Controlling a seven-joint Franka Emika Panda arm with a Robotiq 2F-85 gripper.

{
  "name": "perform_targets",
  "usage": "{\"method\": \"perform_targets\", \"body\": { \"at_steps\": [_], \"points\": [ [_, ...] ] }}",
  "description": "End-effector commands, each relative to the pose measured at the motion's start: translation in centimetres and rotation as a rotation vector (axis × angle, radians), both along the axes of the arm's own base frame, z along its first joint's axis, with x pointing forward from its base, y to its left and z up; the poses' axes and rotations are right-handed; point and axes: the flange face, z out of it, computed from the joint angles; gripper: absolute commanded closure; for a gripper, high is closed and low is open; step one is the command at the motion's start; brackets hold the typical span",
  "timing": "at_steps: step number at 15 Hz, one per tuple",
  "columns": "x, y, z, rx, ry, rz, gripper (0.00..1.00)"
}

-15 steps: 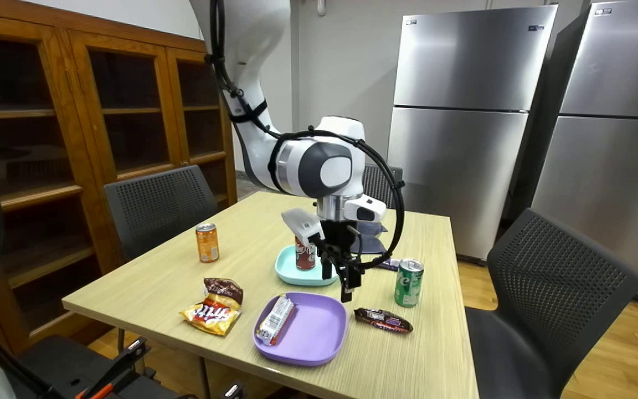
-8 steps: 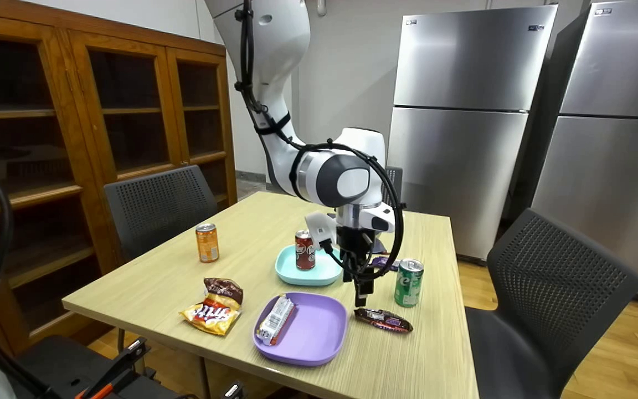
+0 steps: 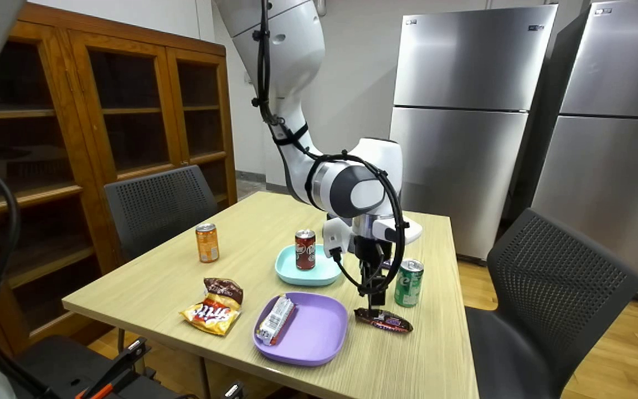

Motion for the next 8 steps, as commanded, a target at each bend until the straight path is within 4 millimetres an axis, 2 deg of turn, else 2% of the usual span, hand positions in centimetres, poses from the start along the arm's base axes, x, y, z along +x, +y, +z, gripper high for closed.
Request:
{"method": "perform_targets", "body": {
  "at_steps": [1, 8],
  "points": [
    [0.1, -1.4, -0.6, -0.011, 0.0, -0.069, 0.0],
    [-0.7, -3.1, -1.1, -0.029, 0.011, -0.122, 0.0]
  ]
}}
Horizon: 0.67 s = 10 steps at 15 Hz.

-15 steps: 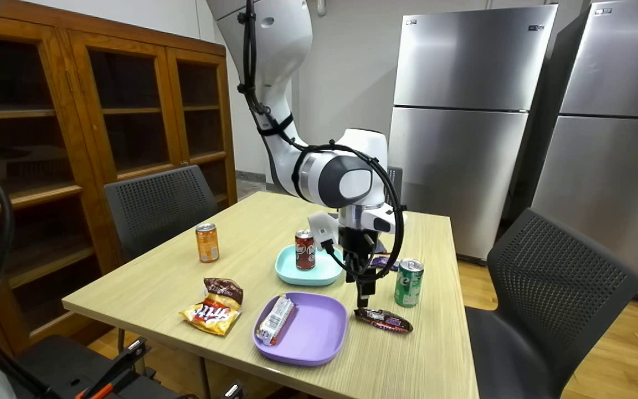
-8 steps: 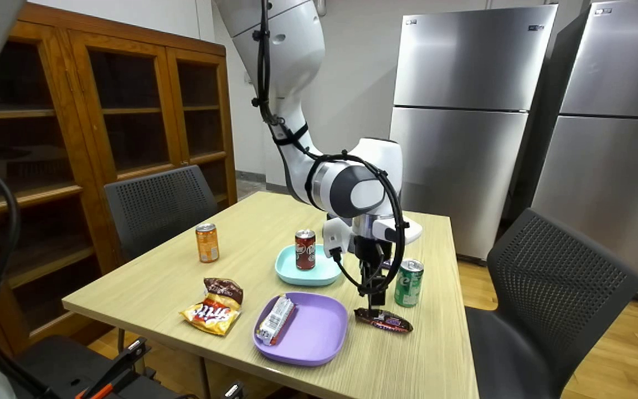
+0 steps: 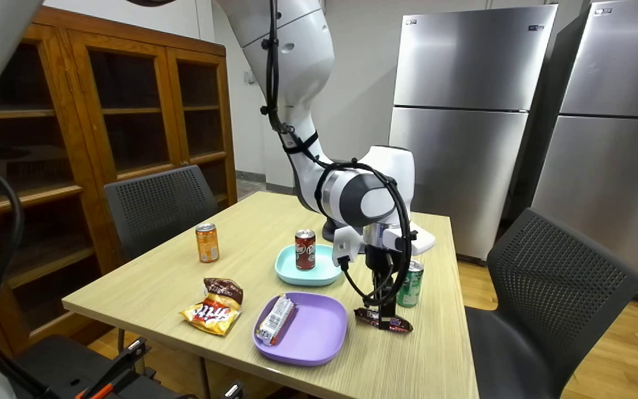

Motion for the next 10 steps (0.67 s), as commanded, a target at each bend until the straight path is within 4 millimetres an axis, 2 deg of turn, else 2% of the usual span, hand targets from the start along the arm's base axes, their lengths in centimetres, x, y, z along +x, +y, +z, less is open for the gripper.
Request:
{"method": "perform_targets", "body": {
  "at_steps": [1, 4, 5, 6, 10],
  "points": [
    [0.18, -0.66, -0.21, -0.005, -0.003, -0.042, 0.0],
    [-0.02, -0.83, -0.47, -0.006, 0.004, -0.05, 0.0],
    [-0.06, -0.88, -0.5, -0.007, 0.004, -0.053, 0.25],
    [-0.09, -0.9, -0.48, -0.007, 0.003, -0.053, 0.26],
    [-0.18, -1.05, -0.36, -0.012, 0.001, -0.055, 0.58]
  ]
}}
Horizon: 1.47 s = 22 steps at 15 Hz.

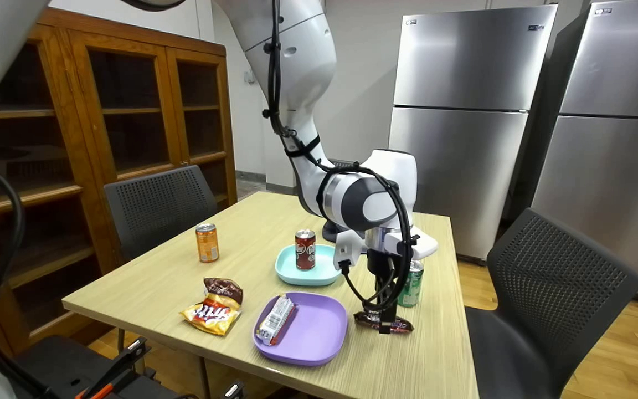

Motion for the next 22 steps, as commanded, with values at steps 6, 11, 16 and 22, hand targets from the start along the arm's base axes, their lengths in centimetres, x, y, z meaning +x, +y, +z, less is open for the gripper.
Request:
{"method": "perform_targets", "body": {
  "at_steps": [6, 11, 16, 22],
  "points": [
    [0.3, -0.6, 0.3, -0.006, -0.011, -0.03, 1.0],
    [0.4, -0.7, 0.3, -0.005, -0.01, -0.035, 0.97],
    [0.4, -0.7, 0.9, 0.001, -0.019, -0.033, 0.97],
    [0.1, -0.5, 3.9, 0.005, -0.049, 0.003, 0.98]
  ]
}}
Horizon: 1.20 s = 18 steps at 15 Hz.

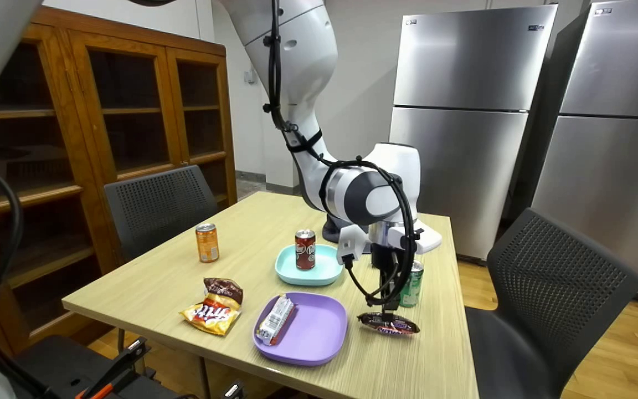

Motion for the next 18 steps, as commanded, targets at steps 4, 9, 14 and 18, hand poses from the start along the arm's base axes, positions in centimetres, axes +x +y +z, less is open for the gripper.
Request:
{"method": "perform_targets", "body": {
  "at_steps": [4, 9, 14, 18],
  "points": [
    [-0.5, 0.6, 5.0, 0.015, -0.044, 0.096, 0.98],
    [-1.2, 1.7, 7.4, -0.003, -0.06, 0.237, 0.98],
    [-2.5, 4.3, 9.1, 0.0, -0.073, 0.478, 0.98],
    [-4.0, 6.8, 10.2, 0.054, -0.062, 0.679, 0.98]
  ]
}}
